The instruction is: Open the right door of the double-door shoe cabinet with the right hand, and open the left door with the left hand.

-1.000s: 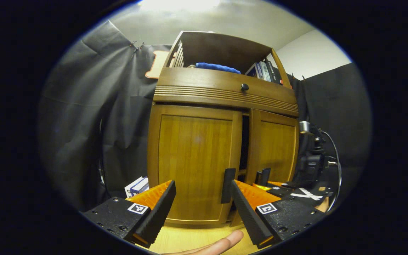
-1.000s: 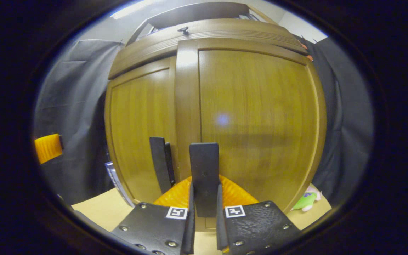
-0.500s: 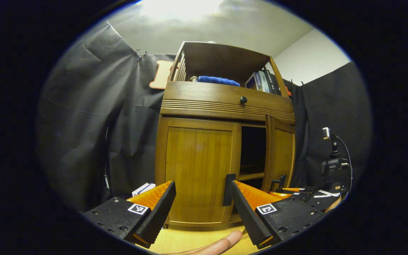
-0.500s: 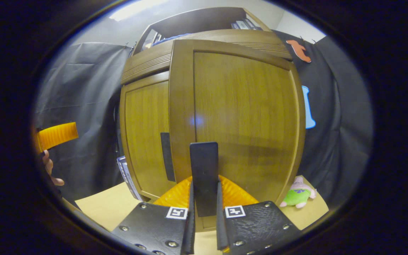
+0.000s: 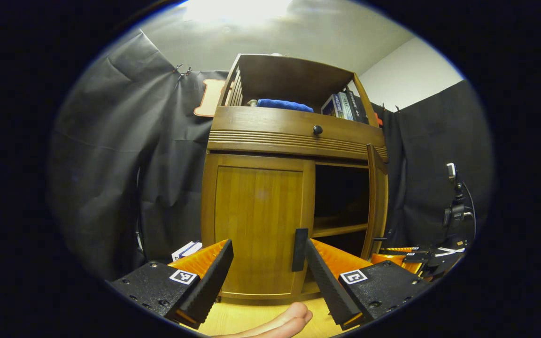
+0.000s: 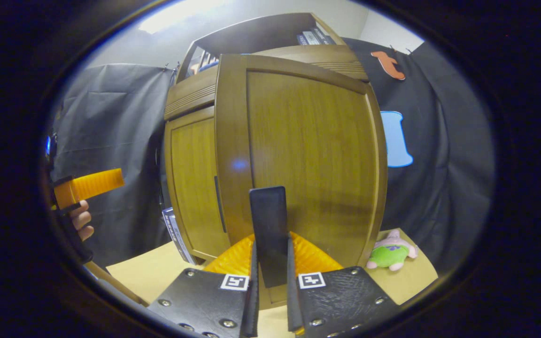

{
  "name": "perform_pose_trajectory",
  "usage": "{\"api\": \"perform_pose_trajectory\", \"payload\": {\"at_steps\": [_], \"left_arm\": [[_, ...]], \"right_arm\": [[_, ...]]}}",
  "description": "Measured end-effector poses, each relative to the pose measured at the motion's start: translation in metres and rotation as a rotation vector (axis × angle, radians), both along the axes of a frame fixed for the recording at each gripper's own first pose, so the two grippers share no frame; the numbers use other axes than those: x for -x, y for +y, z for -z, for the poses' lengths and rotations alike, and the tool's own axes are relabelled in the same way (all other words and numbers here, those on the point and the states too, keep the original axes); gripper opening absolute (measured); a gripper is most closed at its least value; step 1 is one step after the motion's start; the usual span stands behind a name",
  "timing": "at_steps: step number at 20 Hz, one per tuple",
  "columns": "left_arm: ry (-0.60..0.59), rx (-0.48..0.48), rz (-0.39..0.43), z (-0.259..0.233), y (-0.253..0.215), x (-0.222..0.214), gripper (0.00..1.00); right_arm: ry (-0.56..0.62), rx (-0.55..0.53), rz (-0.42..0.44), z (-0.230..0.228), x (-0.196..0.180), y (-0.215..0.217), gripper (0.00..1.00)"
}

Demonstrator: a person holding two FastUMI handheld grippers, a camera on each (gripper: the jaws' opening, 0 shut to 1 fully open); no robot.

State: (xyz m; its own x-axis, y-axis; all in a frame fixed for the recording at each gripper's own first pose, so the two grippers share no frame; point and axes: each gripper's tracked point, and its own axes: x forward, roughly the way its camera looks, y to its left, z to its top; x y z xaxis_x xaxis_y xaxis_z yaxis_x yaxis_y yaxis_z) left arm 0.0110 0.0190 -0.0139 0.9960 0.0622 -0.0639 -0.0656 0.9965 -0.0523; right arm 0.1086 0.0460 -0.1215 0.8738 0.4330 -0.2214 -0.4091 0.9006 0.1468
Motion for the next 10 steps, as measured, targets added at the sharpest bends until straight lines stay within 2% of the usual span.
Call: {"api": "perform_pose_trajectory", "payload": {"at_steps": [2,3,4,6,7,10], "left_arm": [[0.010,-0.006,-0.001,0.003,-0.001,-0.002,0.92],[0.017,-0.010,-0.003,0.005,-0.001,-0.002,0.95],[0.021,-0.011,-0.004,0.007,-0.001,-0.003,0.92],[0.024,-0.017,-0.003,0.008,-0.004,-0.005,0.92],[0.028,-0.017,0.001,0.009,-0.005,-0.007,0.92],[0.049,-0.020,0.013,0.016,-0.010,-0.008,0.92]], "right_arm": [[0.005,-0.014,0.006,0.000,0.003,-0.007,0.24],[0.007,-0.017,0.009,0.001,0.005,-0.011,0.24],[0.004,-0.012,0.008,0.000,0.007,-0.014,0.24],[0.007,-0.013,0.011,-0.001,0.010,-0.019,0.28],[0.008,-0.014,0.014,-0.001,0.012,-0.022,0.24],[0.015,-0.026,0.031,0.002,0.021,-0.031,0.24]]}}
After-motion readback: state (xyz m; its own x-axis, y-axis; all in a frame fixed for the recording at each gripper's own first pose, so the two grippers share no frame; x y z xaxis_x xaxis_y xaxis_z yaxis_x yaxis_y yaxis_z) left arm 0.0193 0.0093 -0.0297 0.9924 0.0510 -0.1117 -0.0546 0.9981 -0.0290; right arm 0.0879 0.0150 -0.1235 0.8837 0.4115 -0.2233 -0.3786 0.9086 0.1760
